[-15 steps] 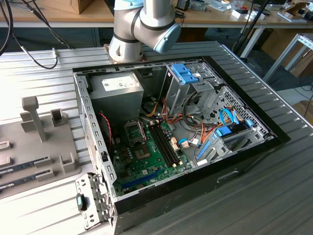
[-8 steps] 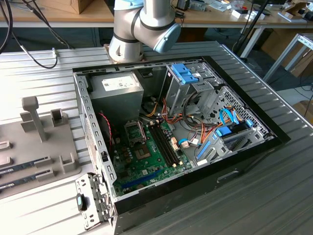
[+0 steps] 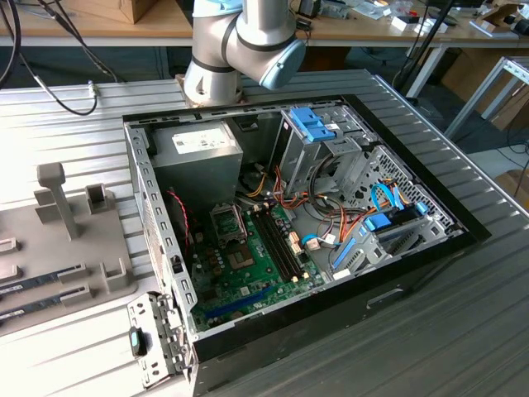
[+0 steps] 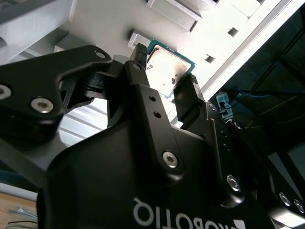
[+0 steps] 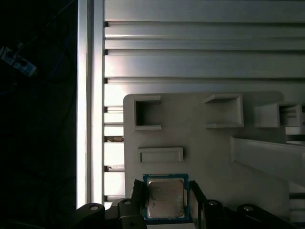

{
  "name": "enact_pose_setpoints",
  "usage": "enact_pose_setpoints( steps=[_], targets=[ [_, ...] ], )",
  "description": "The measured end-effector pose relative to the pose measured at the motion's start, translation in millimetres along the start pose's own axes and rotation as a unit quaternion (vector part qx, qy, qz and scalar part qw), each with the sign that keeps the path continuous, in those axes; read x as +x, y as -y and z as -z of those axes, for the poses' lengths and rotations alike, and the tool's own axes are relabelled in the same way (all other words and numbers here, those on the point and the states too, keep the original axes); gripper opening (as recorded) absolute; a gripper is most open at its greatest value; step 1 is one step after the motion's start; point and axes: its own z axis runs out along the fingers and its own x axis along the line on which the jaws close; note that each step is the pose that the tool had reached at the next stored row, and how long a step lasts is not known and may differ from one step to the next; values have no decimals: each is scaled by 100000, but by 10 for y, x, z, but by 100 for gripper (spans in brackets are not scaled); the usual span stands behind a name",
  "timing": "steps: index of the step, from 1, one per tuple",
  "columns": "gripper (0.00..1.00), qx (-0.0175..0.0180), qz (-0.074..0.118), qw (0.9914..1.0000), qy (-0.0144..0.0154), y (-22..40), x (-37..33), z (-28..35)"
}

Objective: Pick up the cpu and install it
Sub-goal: 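Pick up the cpu and move it towards the insertion slot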

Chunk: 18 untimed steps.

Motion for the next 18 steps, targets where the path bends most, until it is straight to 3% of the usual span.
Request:
enact_pose_setpoints(
  steps=[18],
  targets=[
    [47, -1, 1, 100000, -1, -2, -2, 56]
  ],
)
